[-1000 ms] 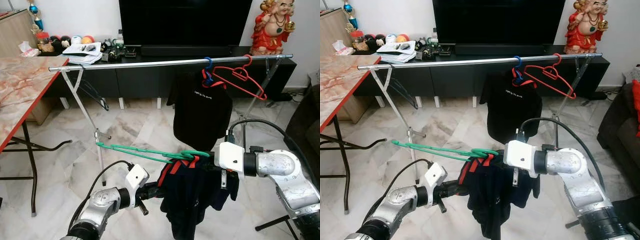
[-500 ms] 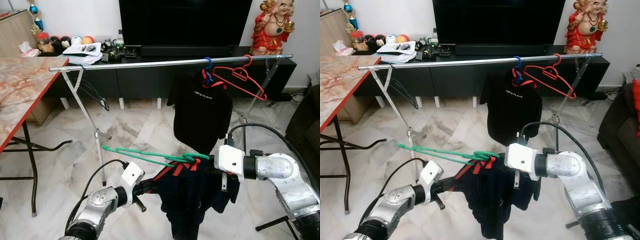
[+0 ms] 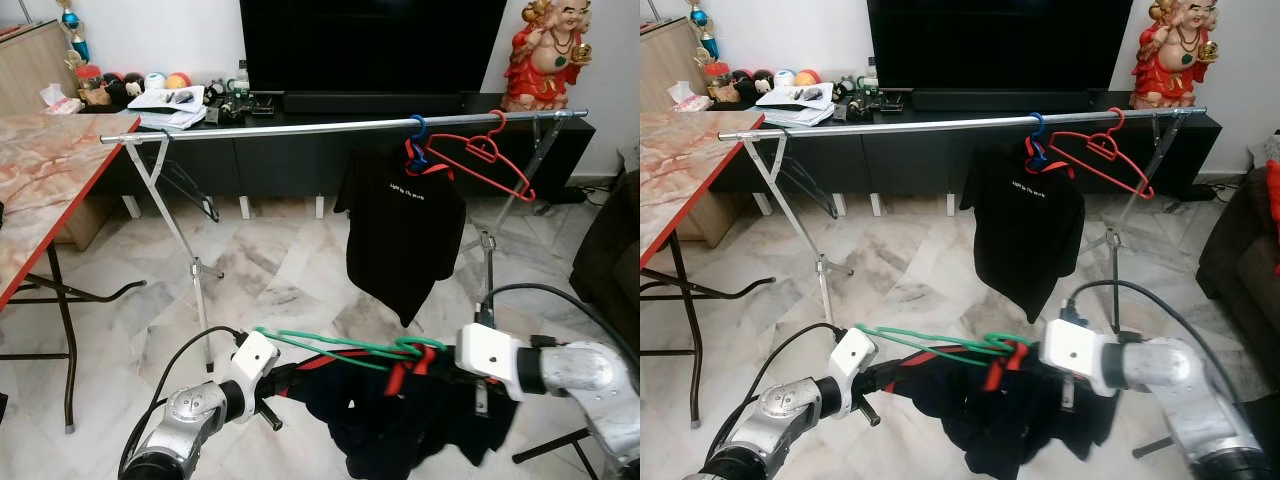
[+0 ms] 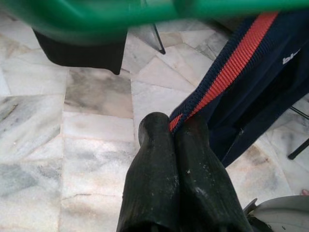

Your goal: Hang hanger

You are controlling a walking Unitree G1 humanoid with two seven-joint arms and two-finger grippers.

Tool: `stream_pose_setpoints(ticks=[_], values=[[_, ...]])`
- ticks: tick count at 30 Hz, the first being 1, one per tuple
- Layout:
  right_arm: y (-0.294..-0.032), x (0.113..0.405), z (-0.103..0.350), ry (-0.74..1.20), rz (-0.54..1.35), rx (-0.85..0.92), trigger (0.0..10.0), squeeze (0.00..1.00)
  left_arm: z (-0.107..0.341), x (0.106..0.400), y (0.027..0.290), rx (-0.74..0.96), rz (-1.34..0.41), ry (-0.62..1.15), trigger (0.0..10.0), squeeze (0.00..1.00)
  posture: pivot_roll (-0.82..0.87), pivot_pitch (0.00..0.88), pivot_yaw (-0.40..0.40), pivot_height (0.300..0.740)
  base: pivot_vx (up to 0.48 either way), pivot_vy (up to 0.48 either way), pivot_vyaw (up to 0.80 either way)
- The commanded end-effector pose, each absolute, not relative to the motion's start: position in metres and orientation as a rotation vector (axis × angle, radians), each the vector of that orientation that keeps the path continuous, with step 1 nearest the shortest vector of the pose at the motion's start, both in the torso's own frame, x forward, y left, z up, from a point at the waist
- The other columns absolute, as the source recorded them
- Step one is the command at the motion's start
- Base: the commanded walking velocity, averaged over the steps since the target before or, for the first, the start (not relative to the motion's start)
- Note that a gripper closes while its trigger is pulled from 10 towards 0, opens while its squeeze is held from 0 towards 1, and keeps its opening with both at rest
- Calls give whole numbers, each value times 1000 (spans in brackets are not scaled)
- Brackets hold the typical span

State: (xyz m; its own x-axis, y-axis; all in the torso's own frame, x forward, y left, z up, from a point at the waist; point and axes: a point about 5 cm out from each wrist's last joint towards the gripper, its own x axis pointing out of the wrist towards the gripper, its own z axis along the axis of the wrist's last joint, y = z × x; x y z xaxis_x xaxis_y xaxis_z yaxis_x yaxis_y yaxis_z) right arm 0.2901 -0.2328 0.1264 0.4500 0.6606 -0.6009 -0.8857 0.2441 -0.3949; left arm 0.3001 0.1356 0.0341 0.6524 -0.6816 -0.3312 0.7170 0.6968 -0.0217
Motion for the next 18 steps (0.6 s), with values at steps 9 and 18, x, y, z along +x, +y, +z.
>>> stream_pose_setpoints(ticks=[9,18], values=[[-271,274,114,499,1043,-818,0,0,28,296,148,123,-759,365,0,0,-76,39,31,740,0,0,0],[-292,271,105,632,972,-969,0,0,28,296,150,129,-760,367,0,0,-77,51,36,740,0,0,0]])
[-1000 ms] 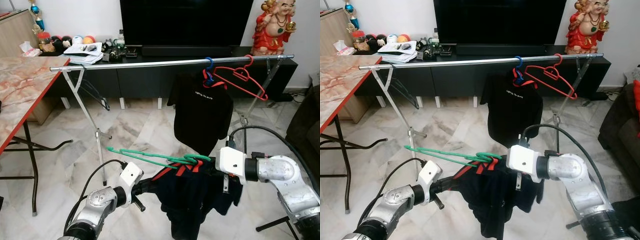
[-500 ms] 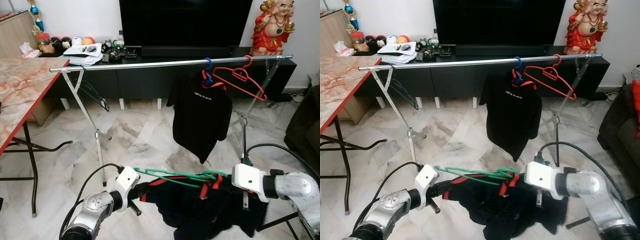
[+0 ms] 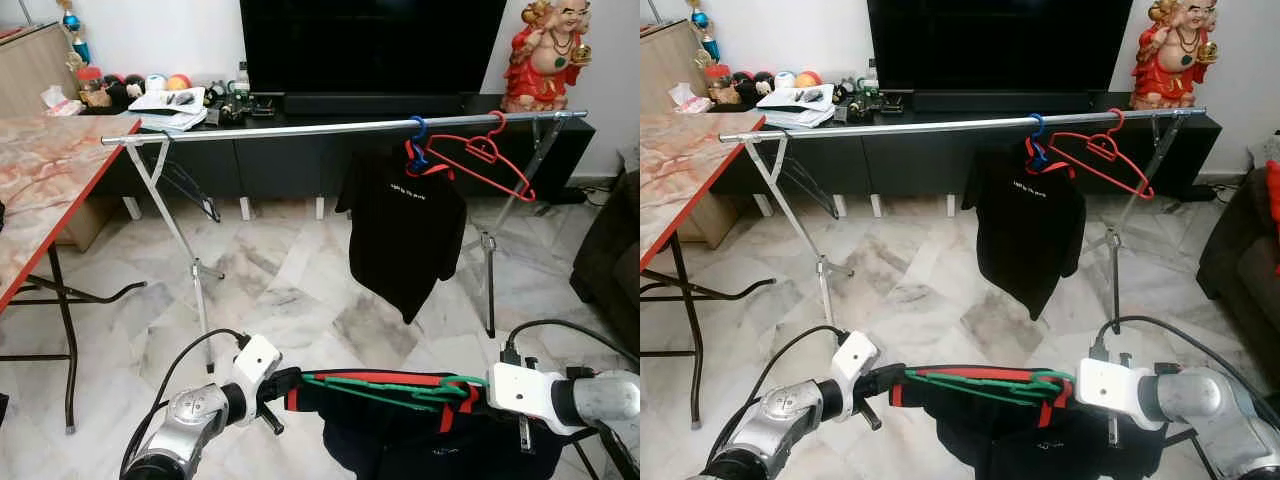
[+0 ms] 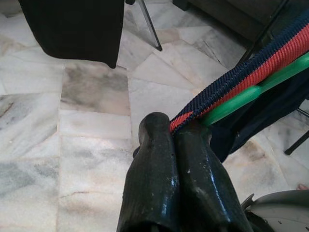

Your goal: Hang hanger

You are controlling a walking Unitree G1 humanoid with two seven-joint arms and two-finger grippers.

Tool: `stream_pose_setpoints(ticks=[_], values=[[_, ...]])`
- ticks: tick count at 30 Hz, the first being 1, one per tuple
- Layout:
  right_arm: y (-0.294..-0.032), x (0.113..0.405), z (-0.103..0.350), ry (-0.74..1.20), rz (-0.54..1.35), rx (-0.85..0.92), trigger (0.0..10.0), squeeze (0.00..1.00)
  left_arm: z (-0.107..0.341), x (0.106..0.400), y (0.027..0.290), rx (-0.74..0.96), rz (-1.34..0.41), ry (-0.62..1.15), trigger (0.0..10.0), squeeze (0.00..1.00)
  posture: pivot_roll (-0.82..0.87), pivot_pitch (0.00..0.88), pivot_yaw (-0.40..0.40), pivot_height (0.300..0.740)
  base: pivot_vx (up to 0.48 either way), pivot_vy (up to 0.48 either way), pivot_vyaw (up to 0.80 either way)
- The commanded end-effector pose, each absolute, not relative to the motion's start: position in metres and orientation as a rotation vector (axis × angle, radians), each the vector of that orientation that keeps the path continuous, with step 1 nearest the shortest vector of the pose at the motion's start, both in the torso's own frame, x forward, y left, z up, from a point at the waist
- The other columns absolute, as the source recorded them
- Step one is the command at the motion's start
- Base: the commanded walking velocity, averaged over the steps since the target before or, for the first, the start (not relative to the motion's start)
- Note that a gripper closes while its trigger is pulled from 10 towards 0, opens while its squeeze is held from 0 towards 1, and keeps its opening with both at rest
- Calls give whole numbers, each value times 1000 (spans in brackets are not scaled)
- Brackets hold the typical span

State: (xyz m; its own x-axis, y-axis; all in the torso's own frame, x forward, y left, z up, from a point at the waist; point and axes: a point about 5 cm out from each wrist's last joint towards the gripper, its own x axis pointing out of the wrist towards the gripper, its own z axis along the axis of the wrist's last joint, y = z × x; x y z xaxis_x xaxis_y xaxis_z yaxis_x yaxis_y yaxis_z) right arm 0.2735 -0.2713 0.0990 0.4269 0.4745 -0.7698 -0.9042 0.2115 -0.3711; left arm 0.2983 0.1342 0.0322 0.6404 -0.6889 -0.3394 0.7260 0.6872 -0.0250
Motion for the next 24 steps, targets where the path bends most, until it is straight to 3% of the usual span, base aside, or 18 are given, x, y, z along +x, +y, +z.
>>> stream_pose_setpoints(ticks=[1,14,24], values=[[-295,271,105,649,966,-996,0,0,28,296,150,129,-760,368,0,0,-79,56,35,740,0,0,0],[-316,278,108,697,816,-1203,0,0,27,295,150,134,-763,375,0,0,-81,64,31,740,0,0,0],[-300,291,108,560,716,-1128,0,0,24,292,151,164,-790,396,0,0,-81,65,32,740,0,0,0]])
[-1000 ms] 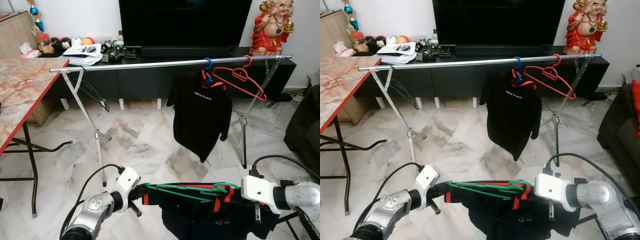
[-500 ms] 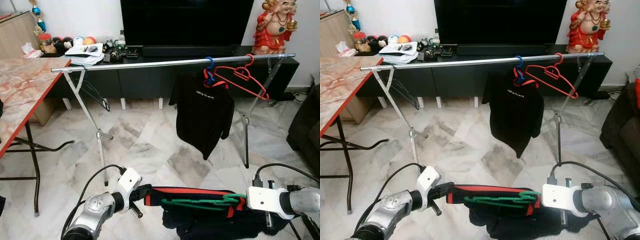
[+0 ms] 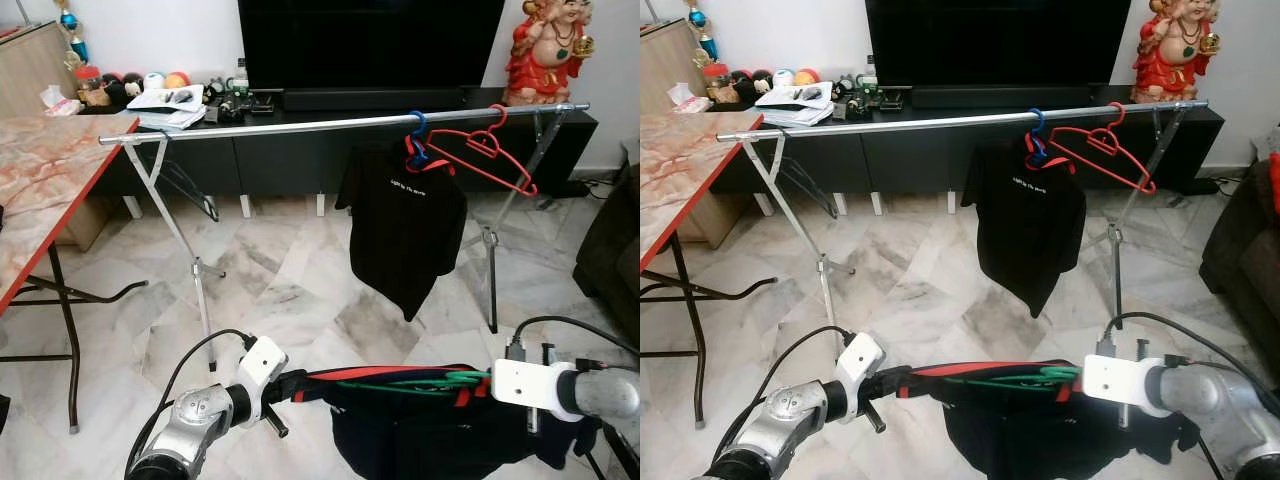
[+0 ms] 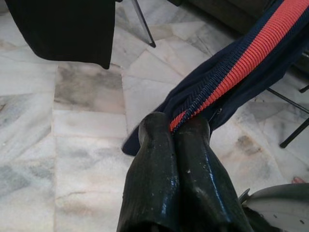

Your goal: Hang hanger

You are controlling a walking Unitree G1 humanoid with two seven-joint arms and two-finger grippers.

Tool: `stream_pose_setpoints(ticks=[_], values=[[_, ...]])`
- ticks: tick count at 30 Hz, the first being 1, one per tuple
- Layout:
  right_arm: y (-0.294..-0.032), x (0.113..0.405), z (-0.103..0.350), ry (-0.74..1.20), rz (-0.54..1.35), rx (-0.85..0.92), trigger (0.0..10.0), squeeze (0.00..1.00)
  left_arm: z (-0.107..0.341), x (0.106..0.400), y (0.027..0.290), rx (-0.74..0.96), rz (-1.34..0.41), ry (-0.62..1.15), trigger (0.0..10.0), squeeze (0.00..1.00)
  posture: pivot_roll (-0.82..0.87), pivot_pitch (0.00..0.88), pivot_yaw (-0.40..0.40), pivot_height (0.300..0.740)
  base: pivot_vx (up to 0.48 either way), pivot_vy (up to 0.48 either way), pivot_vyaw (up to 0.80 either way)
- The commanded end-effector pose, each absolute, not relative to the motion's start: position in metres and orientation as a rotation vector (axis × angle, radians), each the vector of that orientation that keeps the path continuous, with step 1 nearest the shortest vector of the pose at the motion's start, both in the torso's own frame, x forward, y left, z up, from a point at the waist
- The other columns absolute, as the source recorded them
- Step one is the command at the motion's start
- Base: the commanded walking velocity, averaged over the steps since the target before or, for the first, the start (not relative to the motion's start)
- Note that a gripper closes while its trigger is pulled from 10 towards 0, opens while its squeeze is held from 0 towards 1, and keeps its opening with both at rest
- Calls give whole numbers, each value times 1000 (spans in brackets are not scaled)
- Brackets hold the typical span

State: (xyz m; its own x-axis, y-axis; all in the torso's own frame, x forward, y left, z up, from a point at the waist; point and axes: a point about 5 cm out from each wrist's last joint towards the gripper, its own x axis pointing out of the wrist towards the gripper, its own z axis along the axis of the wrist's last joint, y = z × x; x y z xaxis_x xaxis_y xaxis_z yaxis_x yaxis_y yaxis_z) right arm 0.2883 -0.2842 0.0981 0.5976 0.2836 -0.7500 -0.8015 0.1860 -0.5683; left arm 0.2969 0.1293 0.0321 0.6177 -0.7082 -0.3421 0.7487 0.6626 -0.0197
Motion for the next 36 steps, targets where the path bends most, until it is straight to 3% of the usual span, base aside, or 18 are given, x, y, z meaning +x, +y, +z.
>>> stream_pose_setpoints(ticks=[1,7,11,22,30,36], values=[[-299,291,106,563,711,-1122,0,0,24,292,152,165,-792,397,0,0,-81,65,32,740,0,0,0],[-299,288,98,588,699,-1133,0,0,22,289,155,224,-830,427,0,0,-84,67,32,740,0,0,0],[-305,282,88,670,702,-1236,0,0,22,289,156,218,-834,429,0,0,-81,67,31,740,0,0,0],[-298,289,79,674,571,-1203,0,0,34,294,156,200,-889,413,0,0,-82,60,28,740,0,0,0],[-257,282,37,707,676,-1110,0,0,76,302,138,116,-1060,275,0,0,-64,48,32,740,0,0,0],[-236,288,27,673,637,-1019,0,0,92,294,125,93,-1188,246,0,0,-57,40,36,740,0,0,0]])
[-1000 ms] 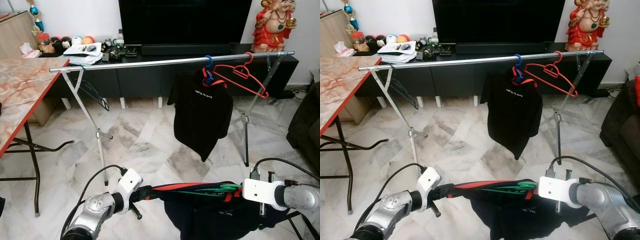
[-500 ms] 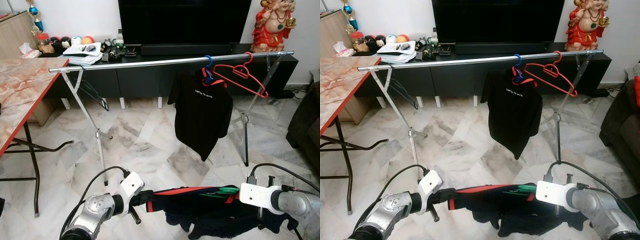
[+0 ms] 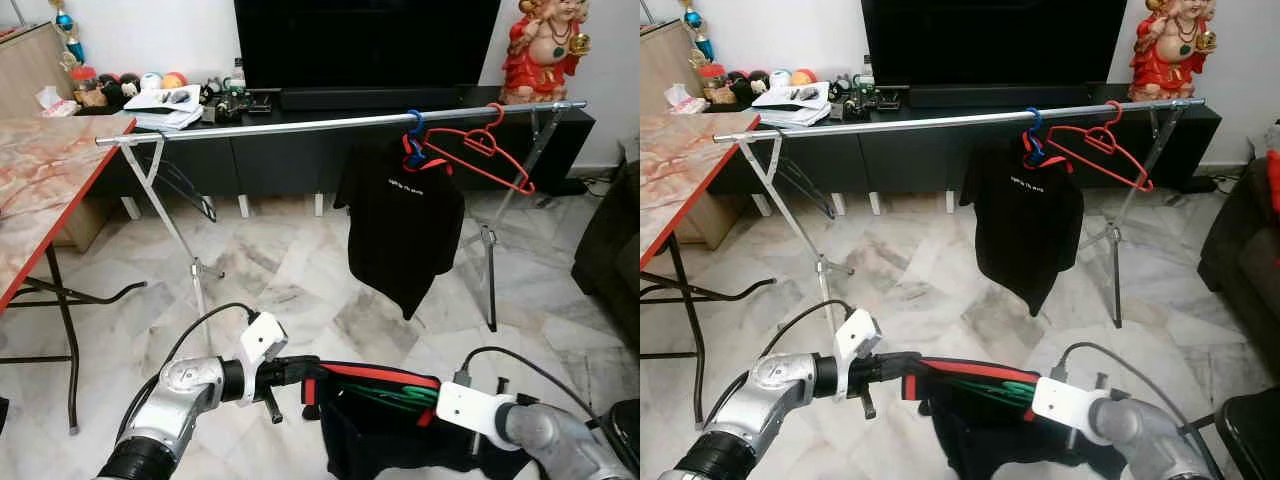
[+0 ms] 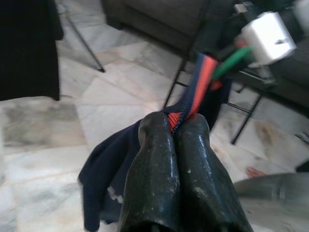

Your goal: Hang hanger

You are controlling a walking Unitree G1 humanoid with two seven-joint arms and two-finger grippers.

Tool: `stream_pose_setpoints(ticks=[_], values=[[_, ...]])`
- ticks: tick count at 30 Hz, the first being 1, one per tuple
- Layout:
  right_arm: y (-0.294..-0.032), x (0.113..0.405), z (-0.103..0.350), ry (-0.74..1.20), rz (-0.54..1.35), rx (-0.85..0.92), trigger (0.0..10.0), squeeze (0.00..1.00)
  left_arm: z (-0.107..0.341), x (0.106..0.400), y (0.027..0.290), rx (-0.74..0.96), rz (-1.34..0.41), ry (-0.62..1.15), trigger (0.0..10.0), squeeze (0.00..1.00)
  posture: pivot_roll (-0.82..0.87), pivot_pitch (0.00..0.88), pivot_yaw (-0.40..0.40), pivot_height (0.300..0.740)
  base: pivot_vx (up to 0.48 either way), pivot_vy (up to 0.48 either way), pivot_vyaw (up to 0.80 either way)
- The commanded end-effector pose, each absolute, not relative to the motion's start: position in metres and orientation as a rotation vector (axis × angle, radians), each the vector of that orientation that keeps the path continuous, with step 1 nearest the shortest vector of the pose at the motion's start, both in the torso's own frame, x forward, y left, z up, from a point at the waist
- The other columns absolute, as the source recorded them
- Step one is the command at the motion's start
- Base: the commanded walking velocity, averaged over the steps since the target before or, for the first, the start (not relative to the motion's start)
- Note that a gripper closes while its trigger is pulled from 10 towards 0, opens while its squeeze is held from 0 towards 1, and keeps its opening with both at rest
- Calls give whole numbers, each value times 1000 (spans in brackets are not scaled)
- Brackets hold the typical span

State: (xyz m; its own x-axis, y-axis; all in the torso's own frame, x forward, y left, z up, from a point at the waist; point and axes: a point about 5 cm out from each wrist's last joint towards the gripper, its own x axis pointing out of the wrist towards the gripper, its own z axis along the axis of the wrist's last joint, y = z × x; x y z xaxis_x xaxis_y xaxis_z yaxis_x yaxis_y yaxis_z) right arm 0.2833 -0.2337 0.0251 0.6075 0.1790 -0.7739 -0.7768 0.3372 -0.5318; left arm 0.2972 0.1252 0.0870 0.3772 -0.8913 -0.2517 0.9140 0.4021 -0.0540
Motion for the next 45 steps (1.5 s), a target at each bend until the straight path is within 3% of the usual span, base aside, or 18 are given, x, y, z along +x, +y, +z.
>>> stream_pose_setpoints(ticks=[1,13,14,15,16,17,18,31,34,37,45], values=[[-236,288,27,673,637,-1019,0,0,92,294,125,93,-1188,246,0,0,-57,40,36,740,0,0,0],[-210,311,33,587,467,-844,0,0,115,272,106,34,-1365,209,0,0,-42,50,35,740,0,0,0],[-205,312,33,578,482,-815,0,0,116,271,104,32,-1372,211,1686,0,-40,51,36,740,0,0,0],[-200,313,34,568,504,-780,0,0,116,269,103,37,-1384,218,7412,0,-38,54,35,740,0,0,0],[-200,313,34,568,504,-780,0,0,116,269,103,37,-1384,218,7412,0,-38,54,35,740,0,0,0],[-196,314,34,559,523,-756,0,0,116,267,102,37,-1391,228,9804,953,-39,55,35,740,0,0,0],[-192,315,36,547,542,-730,0,0,117,266,102,38,-1397,232,10000,1000,-39,55,35,740,0,0,0],[-181,318,40,475,617,-685,0,0,126,267,106,84,-1375,235,10000,1000,-28,58,29,740,0,0,0],[-179,316,40,459,674,-692,0,0,127,268,108,102,-1370,235,10000,1000,-23,57,28,740,0,0,0],[-179,302,37,445,906,-739,0,0,123,270,117,179,-1369,274,10000,1000,-23,56,26,740,0,0,0],[-185,297,40,482,1052,-790,0,0,113,282,118,332,-1319,297,10000,1000,-23,56,20,740,0,0,0]])
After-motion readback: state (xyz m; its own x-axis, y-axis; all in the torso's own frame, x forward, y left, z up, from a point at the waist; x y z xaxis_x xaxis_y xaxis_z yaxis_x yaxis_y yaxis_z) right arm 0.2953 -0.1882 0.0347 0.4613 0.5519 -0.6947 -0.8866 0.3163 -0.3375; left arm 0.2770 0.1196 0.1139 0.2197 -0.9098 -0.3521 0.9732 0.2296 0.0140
